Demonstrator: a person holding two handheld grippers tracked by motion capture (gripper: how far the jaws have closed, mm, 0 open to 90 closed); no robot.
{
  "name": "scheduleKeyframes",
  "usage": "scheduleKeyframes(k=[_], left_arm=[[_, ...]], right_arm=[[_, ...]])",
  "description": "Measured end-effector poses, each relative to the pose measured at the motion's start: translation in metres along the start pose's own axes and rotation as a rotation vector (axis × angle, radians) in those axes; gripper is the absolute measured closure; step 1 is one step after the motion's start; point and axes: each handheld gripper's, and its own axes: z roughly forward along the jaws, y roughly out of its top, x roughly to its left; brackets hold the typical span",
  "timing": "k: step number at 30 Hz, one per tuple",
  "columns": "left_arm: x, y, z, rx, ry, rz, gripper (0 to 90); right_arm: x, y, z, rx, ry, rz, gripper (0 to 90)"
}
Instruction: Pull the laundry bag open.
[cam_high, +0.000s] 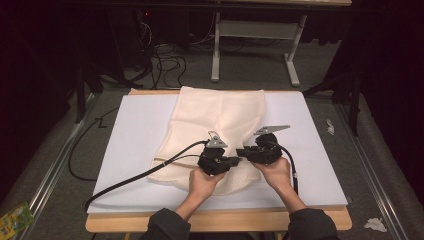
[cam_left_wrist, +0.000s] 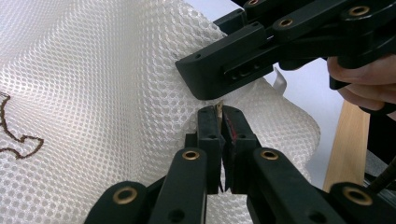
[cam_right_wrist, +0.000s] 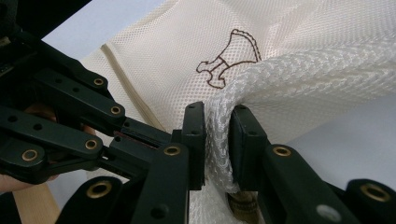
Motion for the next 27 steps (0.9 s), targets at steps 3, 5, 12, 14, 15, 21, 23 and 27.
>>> scheduleKeyframes(k=[3,5,12,14,15,21,23,27], left_arm=[[0.000,0.000,0.000,0.004,-0.003,0.001,87.3],[0.001,0.000,-0.001,0.006,-0.008,0.002,87.4],[0.001,0.004,-0.007,0.019,-0.013,0.007,87.5],[0.001,0.004,-0.008,0.025,-0.007,0.010,87.6],[0.001,0.004,-0.008,0.027,-0.004,0.012,87.6],[0.002,0.004,-0.012,0.041,0.021,0.018,87.7],[0.004,0.003,-0.014,0.037,0.020,0.011,87.7],[0.005,0.003,-0.014,0.044,0.016,0.010,87.7]], right_arm=[[0.001,0.000,0.000,0.006,-0.004,-0.013,86.3],[0.002,0.001,-0.001,0.010,-0.008,-0.025,87.5],[0.002,0.003,-0.004,0.031,-0.023,-0.049,88.6],[0.003,0.004,-0.003,0.034,-0.025,-0.059,88.7],[0.004,0.004,-0.003,0.038,-0.027,-0.067,88.7],[0.004,0.004,-0.004,0.042,-0.037,-0.079,89.0],[0.001,0.003,-0.007,0.042,-0.040,-0.066,89.1],[-0.001,0.002,-0.008,0.039,-0.040,-0.078,89.1]])
